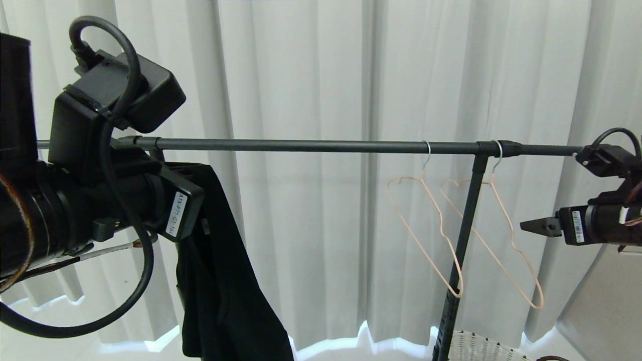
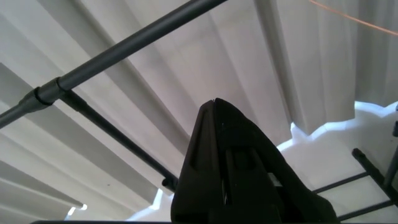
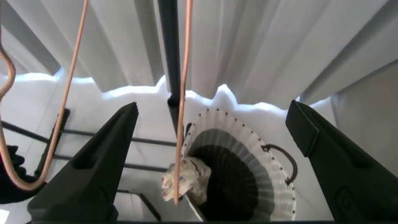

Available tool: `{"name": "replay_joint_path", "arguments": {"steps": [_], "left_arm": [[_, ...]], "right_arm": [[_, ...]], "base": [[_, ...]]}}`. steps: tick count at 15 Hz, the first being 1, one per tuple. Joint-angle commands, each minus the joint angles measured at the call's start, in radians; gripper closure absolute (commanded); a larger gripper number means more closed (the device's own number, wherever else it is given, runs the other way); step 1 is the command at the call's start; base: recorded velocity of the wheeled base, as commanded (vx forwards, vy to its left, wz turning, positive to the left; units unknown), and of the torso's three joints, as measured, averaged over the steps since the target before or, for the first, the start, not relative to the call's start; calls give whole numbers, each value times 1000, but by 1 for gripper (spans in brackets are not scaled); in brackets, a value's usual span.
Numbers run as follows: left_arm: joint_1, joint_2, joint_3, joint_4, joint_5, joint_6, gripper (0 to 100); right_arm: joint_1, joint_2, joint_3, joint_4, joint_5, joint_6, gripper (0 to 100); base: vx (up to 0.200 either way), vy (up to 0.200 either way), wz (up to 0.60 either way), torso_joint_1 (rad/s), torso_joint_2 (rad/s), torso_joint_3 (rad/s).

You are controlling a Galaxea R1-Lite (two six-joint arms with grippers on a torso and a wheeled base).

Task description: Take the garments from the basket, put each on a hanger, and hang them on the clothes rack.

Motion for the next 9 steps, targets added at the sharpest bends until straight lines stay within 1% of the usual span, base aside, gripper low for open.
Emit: {"name": "replay_joint_path", "arguments": {"steps": [1,3,6,7,9], "left_arm": [[1,-5,3,0,1,-1,100],[2,-8,3,0,2,-1,100],[1,-39,5,1,2,2,100],[1,-43,5,1,2,2,100],[2,-45,8,1,2,2,100]], "right_arm": [[6,117,11,-70,0,0,0],[9,165,19,-128,3,0,0],[14,249,16,-174,3,3,0],[15,266,16,-194,3,19,0],[44,286,14,-206,3,79,0]], "base": [[0,0,0,0,0,0],[0,0,0,0,0,0],[0,0,0,0,0,0],[0,0,0,0,0,0],[0,0,0,0,0,0]]}}
